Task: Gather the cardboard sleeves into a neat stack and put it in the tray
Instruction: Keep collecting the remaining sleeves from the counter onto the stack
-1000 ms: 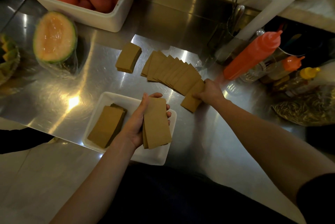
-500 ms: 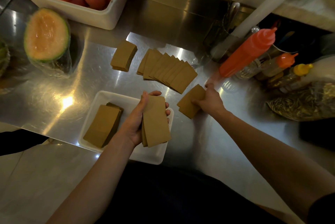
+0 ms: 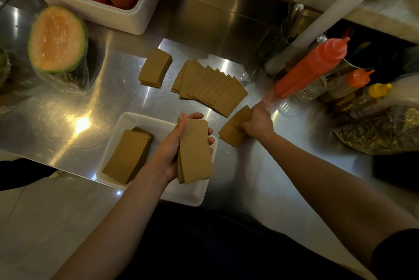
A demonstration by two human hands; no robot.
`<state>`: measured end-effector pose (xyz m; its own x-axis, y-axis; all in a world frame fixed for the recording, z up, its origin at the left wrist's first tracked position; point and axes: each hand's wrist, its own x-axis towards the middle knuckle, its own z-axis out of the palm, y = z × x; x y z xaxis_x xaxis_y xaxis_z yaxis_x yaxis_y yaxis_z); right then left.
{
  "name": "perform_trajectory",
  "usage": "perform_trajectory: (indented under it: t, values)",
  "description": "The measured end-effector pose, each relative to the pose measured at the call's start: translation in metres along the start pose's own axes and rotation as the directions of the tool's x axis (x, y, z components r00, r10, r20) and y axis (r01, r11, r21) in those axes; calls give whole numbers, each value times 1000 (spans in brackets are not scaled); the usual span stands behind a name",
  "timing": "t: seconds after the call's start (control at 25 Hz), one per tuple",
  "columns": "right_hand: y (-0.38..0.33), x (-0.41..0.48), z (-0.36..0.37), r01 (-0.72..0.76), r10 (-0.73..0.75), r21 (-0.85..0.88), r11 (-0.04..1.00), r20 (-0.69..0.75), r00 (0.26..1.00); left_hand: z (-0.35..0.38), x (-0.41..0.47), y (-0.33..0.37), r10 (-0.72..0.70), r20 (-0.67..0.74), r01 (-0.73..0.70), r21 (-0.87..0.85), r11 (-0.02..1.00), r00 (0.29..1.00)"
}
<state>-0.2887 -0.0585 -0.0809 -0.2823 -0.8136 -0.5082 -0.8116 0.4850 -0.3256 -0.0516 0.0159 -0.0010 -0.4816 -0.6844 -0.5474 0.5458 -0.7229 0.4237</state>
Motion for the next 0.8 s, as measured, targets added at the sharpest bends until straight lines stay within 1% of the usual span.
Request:
perform_trajectory:
  t: [0.08,0.12,0.2,0.28,0.4,0.56,0.68,0.72,0.8]
  values:
    - [0,-2,-3,9,-27,199,980,89,996,0,0,0,-4,1,4,2,1000,1000]
    - [0,-3,-5,22,-55,254,967,123,991,0,0,-1,-2,0,2,1,1000,1000]
    - [-1,-5,-13,74,-126,305,949,154,980,0,0,0,2,-4,-2,-2,1000,1000]
    - [-6,-2,-25,110,-174,364,925,146,974,-2,0,0,8,-13,-8,-5,1000,1000]
    - [-18,17,-38,107,-197,455,884,154,968,-4,0,0,14,-18,-14,-28,999,1000]
    - [-34,47,-32,98,-187,403,910,188,964,-6,1,2,17,-26,-18,-51,999,1000]
    - [-39,61,-18,154,-190,217,964,156,969,-9,0,3,31,-33,-33,-69,997,999]
    - [-39,64,-14,166,-187,155,974,132,973,-10,-1,4,37,-37,-40,-73,997,999]
    - [-36,66,-8,167,-172,81,983,59,983,-14,-3,4,52,-50,-56,-72,996,997]
